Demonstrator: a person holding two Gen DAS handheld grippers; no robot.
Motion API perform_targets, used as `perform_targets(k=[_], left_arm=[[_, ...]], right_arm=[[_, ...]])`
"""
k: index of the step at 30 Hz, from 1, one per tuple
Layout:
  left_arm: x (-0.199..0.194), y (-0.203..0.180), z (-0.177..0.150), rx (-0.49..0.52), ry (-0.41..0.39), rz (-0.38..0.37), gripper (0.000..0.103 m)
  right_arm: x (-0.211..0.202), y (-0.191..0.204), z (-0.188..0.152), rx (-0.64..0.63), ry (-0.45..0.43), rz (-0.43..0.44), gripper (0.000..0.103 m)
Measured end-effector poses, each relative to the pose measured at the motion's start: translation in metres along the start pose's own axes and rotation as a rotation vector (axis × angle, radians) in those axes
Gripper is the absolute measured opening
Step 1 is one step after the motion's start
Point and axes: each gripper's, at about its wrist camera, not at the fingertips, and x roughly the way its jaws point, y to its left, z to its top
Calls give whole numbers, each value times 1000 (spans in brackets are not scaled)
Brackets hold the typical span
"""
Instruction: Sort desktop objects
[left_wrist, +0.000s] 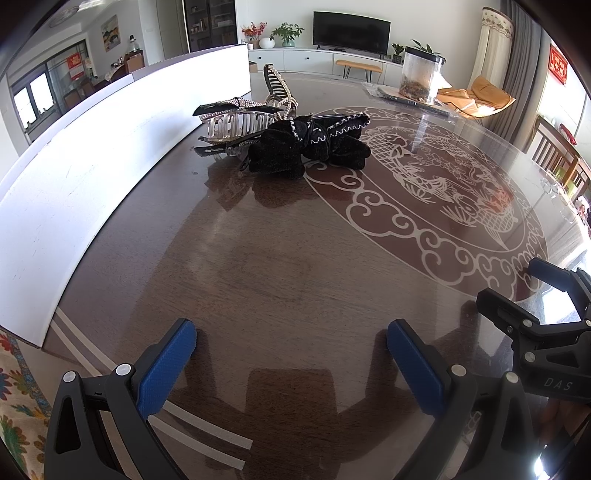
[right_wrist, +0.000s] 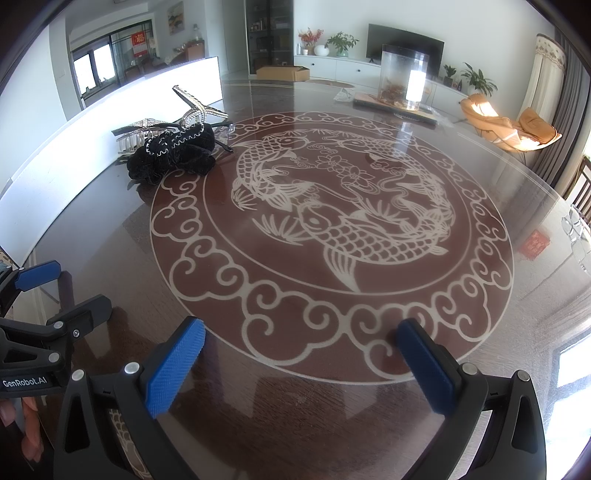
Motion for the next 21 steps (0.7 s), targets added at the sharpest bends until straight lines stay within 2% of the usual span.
perform_targets(k=[8,11,21], left_arm=[[1,9,1,-44,8,23,103],[-3,15,1,-76,-8,-1,103],[-4,14,1,-71,-9,7,103]], right_arm=[[0,0,0,0,0,0,103],[0,0,0,0,0,0,103],[0,0,0,0,0,0,103]])
